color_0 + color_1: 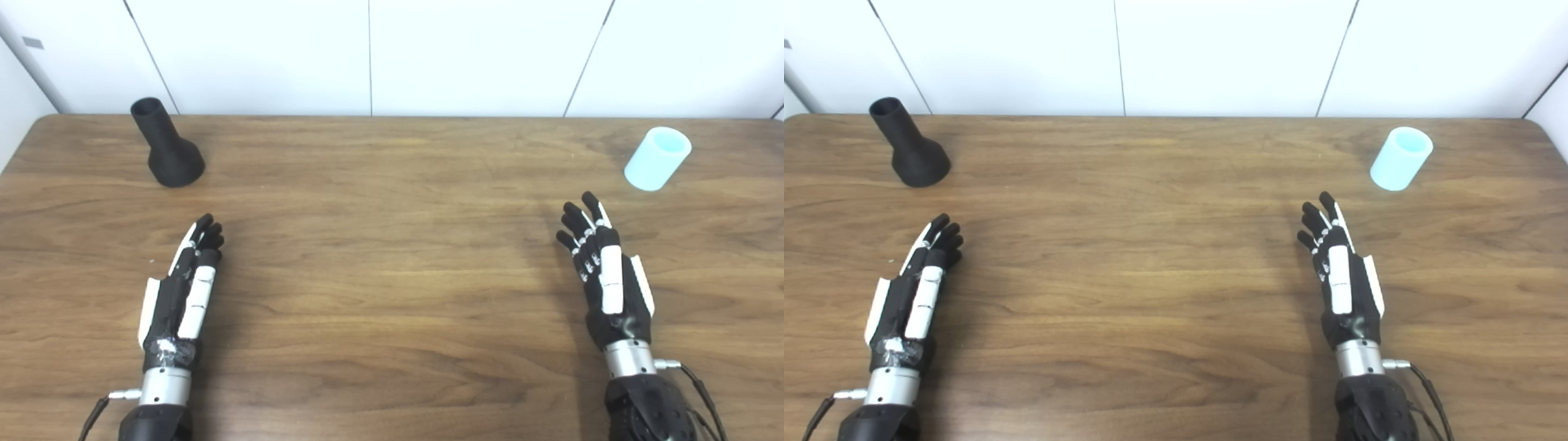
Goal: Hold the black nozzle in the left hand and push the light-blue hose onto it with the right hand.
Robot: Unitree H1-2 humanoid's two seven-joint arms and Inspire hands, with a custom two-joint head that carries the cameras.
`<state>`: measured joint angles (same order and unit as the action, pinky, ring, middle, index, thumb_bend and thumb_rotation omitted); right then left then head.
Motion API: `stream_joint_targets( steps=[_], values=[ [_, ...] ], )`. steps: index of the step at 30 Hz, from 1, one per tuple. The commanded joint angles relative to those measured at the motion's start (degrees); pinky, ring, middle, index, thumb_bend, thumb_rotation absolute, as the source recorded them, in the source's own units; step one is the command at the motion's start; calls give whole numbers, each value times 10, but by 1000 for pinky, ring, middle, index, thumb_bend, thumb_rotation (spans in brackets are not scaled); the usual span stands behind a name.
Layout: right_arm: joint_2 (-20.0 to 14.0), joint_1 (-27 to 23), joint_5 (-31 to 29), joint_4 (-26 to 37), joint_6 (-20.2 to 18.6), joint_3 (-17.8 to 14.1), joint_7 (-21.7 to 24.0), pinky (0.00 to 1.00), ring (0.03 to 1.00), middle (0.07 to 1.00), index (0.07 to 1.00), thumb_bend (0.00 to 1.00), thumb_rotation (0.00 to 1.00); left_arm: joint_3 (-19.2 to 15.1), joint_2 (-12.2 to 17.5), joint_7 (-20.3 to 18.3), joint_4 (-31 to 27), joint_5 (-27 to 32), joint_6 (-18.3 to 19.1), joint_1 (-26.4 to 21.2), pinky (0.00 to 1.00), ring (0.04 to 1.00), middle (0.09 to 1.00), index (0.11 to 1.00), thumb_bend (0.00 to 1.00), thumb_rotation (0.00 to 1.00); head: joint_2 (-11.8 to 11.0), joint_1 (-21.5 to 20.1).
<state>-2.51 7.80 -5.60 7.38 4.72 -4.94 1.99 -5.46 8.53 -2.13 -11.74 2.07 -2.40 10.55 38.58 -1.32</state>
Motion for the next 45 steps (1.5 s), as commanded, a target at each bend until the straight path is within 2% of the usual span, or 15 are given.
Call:
stream_joint_targets(
  steps=[1, 14, 20, 24, 32, 37, 40, 45],
  values=[
    [3, 12, -1, -28, 4, 2, -1, 888, 931, 908, 948, 519, 1000, 10, -6, -5, 11, 0, 18, 7, 919, 925, 925, 945, 500, 789, 0, 0],
    [1, 13, -6, -24, 2, 2, 3, 897, 931, 912, 953, 496, 1000, 12, -5, -6, 9, -2, 16, 7, 922, 925, 929, 947, 519, 811, 3, 1],
    [-1, 14, -14, -24, 1, -1, 6, 905, 940, 920, 953, 503, 1000, 13, -8, -5, 9, -4, 18, 8, 921, 921, 923, 943, 516, 800, -3, 28],
    [-6, 15, -19, -30, 11, -2, 10, 908, 947, 926, 961, 478, 1000, 17, -11, -3, 15, -11, 12, 9, 926, 923, 918, 935, 516, 787, -13, 47],
    [-25, 14, -30, -61, 44, -6, 27, 948, 965, 943, 977, 480, 1000, 32, -24, 6, 32, -29, -2, 13, 936, 927, 917, 929, 541, 769, -71, 129],
    [-32, 9, -40, -81, 59, -12, 35, 979, 981, 958, 991, 491, 1000, 45, -34, 12, 35, -36, -4, 14, 950, 945, 931, 946, 482, 751, -94, 167],
    [-33, 7, -51, -85, 56, -16, 36, 989, 978, 948, 985, 488, 1000, 52, -38, 16, 34, -40, 0, 14, 947, 948, 934, 954, 470, 748, -98, 180],
    [-38, 9, -62, -78, 43, -20, 36, 975, 969, 937, 979, 558, 1000, 61, -45, 27, 28, -60, 5, 17, 988, 958, 934, 954, 455, 761, -98, 191]
  ],
)
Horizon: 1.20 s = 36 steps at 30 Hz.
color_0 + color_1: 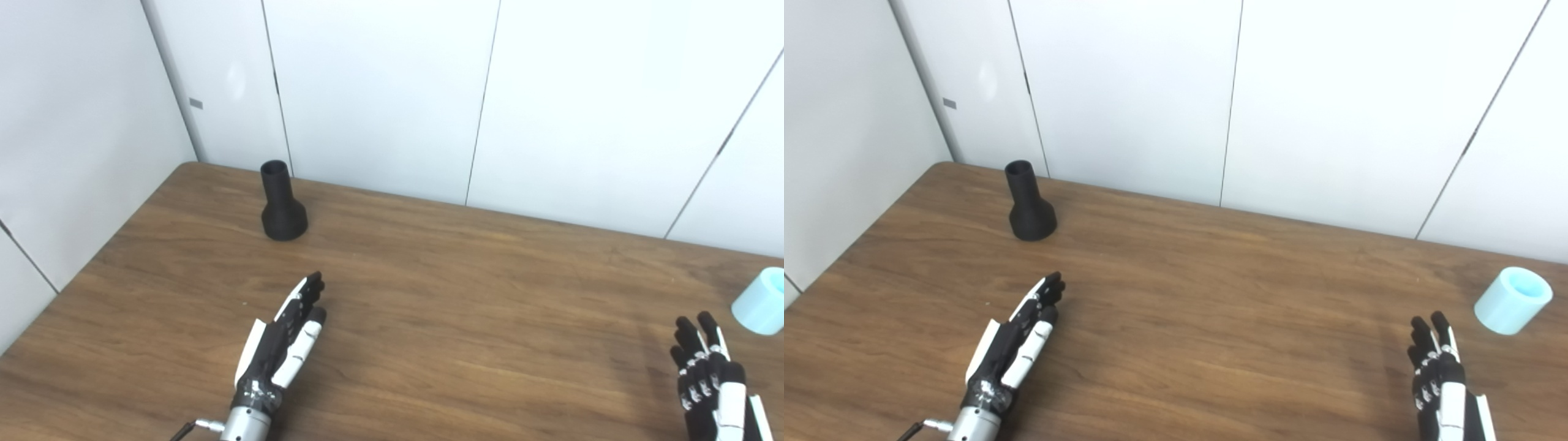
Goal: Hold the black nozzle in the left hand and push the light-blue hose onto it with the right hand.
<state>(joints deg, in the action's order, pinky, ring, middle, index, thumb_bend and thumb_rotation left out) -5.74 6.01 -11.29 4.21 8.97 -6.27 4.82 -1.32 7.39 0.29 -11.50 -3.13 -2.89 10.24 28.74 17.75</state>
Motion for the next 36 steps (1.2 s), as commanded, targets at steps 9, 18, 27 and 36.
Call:
stream_joint_targets(
  steps=[9, 18, 27, 36],
  values=[
    [-10, 33, -21, -33, -11, -8, 11, 948, 963, 928, 963, 619, 1000, 24, -44, 27, 13, -20, 23, 23, 988, 947, 922, 948, 492, 614, 8, 2],
    [-17, 32, -6, -38, 3, -3, 16, 955, 954, 924, 955, 632, 1000, -9, -51, 66, -14, 30, 25, 21, 895, 878, 890, 920, 666, 312, 7, -1],
    [-16, 29, -3, -44, 5, -7, 12, 922, 933, 910, 941, 677, 972, -60, 7, 90, -95, -29, 124, -62, 875, 842, 858, 898, 811, 259, 14, -7],
    [-14, 26, 9, -40, 6, -7, 13, 880, 913, 896, 935, 665, 984, -90, 73, 77, -87, -99, 226, -178, 910, 868, 863, 880, 908, 258, 21, -11]
  ],
)
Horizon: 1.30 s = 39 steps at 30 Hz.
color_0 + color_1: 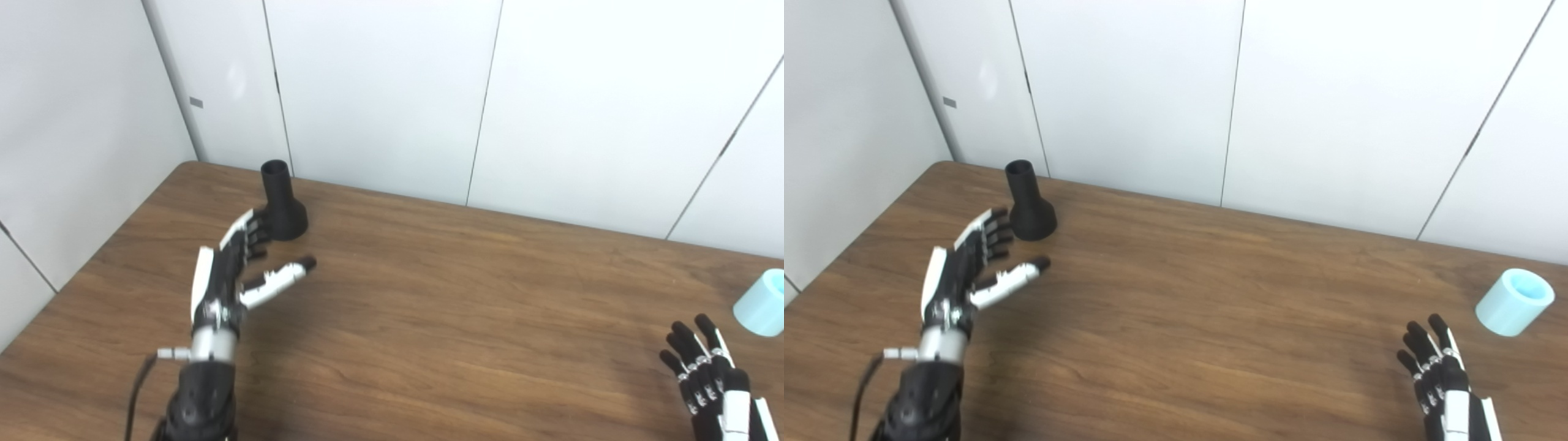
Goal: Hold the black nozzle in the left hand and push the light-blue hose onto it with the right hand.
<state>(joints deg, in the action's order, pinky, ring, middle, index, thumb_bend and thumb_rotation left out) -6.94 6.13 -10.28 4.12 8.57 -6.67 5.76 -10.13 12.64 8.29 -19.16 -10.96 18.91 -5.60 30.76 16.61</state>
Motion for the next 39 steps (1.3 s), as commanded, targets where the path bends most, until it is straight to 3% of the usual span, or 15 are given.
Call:
stream_joint_targets(
  steps=[1, 4, 7, 10, 15, 20, 23, 30, 39],
  values=[
    [-1, 24, -2, -36, 8, -3, 3, 884, 915, 897, 937, 655, 982, 2, 33, -7, -8, -37, 23, -30, 930, 884, 868, 886, 905, 269, 0, 0],
    [-1, 24, -1, -29, 3, -2, 1, 888, 916, 894, 935, 629, 983, 18, 68, -15, 9, -86, 52, -55, 861, 885, 875, 883, 896, 291, 3, 0],
    [-1, 25, -2, -25, 0, -2, 2, 907, 926, 905, 944, 587, 999, 26, 89, -24, 37, -112, 67, -76, 857, 913, 904, 889, 894, 351, 3, 0],
    [-1, 26, -2, -19, -4, -1, 2, 919, 936, 914, 952, 574, 1000, 42, 107, -16, 77, -155, 67, -90, 840, 918, 915, 882, 878, 393, 4, 0],
    [0, 26, -1, -13, -10, -1, 1, 920, 943, 923, 964, 573, 1000, 60, 134, -7, 141, -206, 65, -120, 989, 959, 934, 891, 919, 407, 6, 2],
    [0, 28, 7, -3, -14, 1, 0, 932, 957, 937, 977, 530, 1000, 80, 157, -8, 199, -252, 73, -156, 1000, 959, 923, 894, 954, 411, 6, 2],
    [1, 29, 14, 1, -16, 2, -3, 936, 960, 940, 982, 513, 1000, 86, 163, -28, 230, -273, 79, -177, 1000, 973, 938, 911, 955, 433, 6, 2],
    [1, 30, 14, 7, -17, 2, 0, 946, 963, 942, 989, 496, 1000, 91, 162, -65, 284, -282, 80, -219, 1000, 986, 952, 936, 980, 445, 10, -1],
    [5, 37, 22, 24, -25, 6, -3, 941, 958, 934, 990, 486, 1000, 108, 163, -97, 327, -230, 66, -253, 962, 966, 928, 898, 1000, 456, 13, -5]
  ],
)
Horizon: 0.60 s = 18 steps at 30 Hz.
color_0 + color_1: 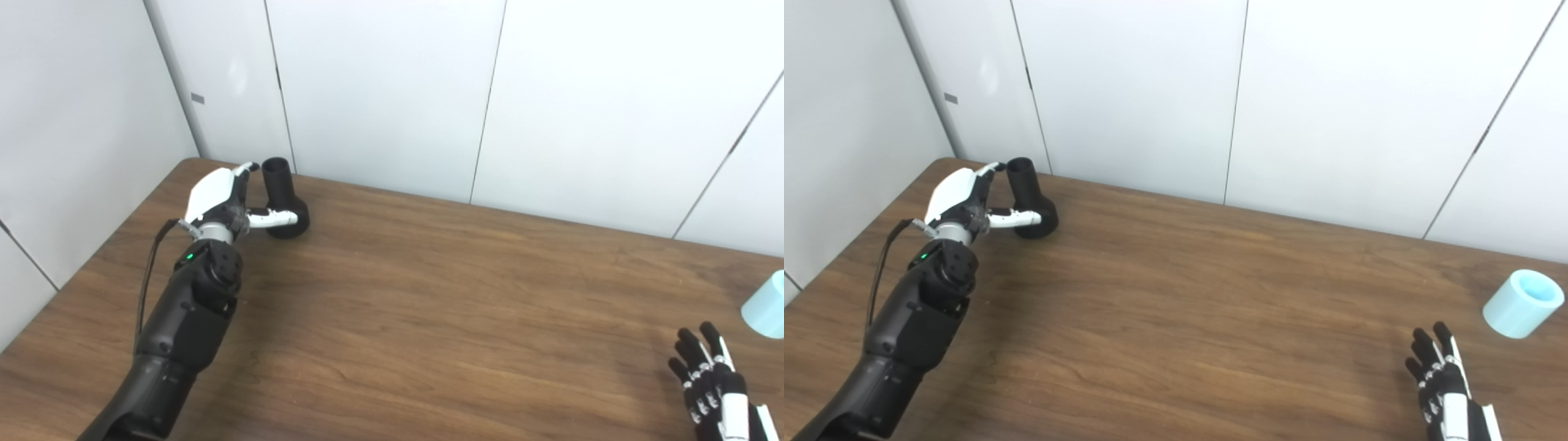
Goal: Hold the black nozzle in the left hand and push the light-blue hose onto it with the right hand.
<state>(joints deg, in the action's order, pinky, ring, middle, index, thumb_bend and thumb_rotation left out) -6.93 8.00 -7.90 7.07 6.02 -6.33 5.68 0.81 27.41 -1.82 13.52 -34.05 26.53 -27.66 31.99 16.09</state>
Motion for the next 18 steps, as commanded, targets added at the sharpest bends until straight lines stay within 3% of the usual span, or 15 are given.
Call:
stream_joint_targets(
  steps=[1, 8, 15, 18],
  values=[
    [5, 19, -1, -3, -1, 2, -3, 950, 961, 936, 991, 476, 1000, -2, 12, 6, 4, 8, -13, -35, 966, 965, 926, 890, 1000, 453, 1, -1],
    [10, 19, 2, 4, -12, -2, -11, 950, 946, 923, 983, 422, 1000, 2, 2, 22, 23, 22, -13, -45, 972, 964, 916, 869, 1000, 447, 2, -3],
    [7, 20, 7, 8, -16, -1, -15, 955, 948, 925, 987, 408, 1000, 31, 4, 36, 59, -2, 0, -63, 952, 938, 893, 838, 997, 452, 4, -5],
    [8, 22, 21, 12, -14, -2, -23, 936, 935, 917, 988, 396, 1000, 37, 1, 54, 65, -7, -3, -63, 954, 922, 877, 815, 972, 409, 5, -4]
  ],
)
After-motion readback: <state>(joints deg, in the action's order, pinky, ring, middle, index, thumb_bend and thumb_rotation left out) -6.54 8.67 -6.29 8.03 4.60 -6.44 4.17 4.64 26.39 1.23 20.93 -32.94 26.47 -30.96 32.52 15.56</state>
